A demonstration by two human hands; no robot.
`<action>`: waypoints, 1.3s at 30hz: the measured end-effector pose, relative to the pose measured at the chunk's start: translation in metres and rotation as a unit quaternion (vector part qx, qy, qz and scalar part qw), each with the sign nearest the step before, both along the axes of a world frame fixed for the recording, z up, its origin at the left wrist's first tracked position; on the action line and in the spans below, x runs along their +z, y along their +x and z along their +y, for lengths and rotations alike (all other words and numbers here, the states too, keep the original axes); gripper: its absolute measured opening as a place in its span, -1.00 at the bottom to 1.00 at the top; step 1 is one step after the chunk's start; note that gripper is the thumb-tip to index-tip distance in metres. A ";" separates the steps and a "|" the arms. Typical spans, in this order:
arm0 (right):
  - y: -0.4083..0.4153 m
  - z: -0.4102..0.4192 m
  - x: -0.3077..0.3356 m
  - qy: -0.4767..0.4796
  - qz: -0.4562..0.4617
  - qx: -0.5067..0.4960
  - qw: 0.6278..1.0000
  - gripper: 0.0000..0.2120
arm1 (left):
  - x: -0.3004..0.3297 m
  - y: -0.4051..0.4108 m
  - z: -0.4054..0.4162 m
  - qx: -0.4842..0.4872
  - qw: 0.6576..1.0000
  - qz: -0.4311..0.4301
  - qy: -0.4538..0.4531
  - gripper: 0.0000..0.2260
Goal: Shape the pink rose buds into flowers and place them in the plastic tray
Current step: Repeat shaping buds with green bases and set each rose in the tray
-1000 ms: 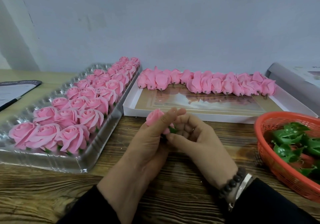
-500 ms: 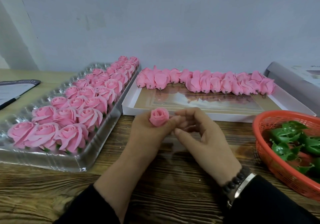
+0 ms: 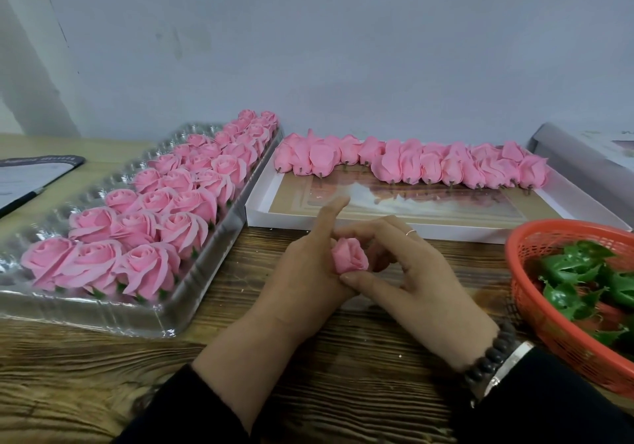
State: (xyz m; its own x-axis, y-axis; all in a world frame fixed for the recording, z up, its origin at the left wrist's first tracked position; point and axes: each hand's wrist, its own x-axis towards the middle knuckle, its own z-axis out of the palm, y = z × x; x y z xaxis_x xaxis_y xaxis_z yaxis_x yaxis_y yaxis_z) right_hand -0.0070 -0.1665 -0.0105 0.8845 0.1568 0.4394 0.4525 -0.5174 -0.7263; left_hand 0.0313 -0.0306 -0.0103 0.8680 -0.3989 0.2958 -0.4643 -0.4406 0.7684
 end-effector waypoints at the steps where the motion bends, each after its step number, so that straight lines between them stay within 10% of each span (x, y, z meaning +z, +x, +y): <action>1: 0.000 0.000 0.000 0.007 -0.001 0.004 1.000 -0.66 | 0.001 -0.001 0.000 0.001 1.000 -0.001 0.000 -0.22; 11: -0.001 -0.005 0.004 0.001 -0.002 -0.025 1.000 -0.76 | -0.002 0.003 0.008 -0.077 0.988 0.124 -0.052 -0.03; 21: -0.005 -0.002 0.009 -0.028 0.002 0.023 0.999 -0.86 | -0.004 0.002 0.004 -0.106 0.987 0.121 -0.032 -0.72; 32: -0.003 0.016 0.016 0.220 -0.052 -0.081 0.971 -0.77 | -0.004 -0.005 -0.009 -0.106 0.986 0.098 -0.079 -0.93; 39: 0.004 0.032 0.003 0.101 -0.040 -0.085 0.990 -0.73 | 0.000 -0.010 -0.019 -0.107 0.991 0.019 -0.073 -0.83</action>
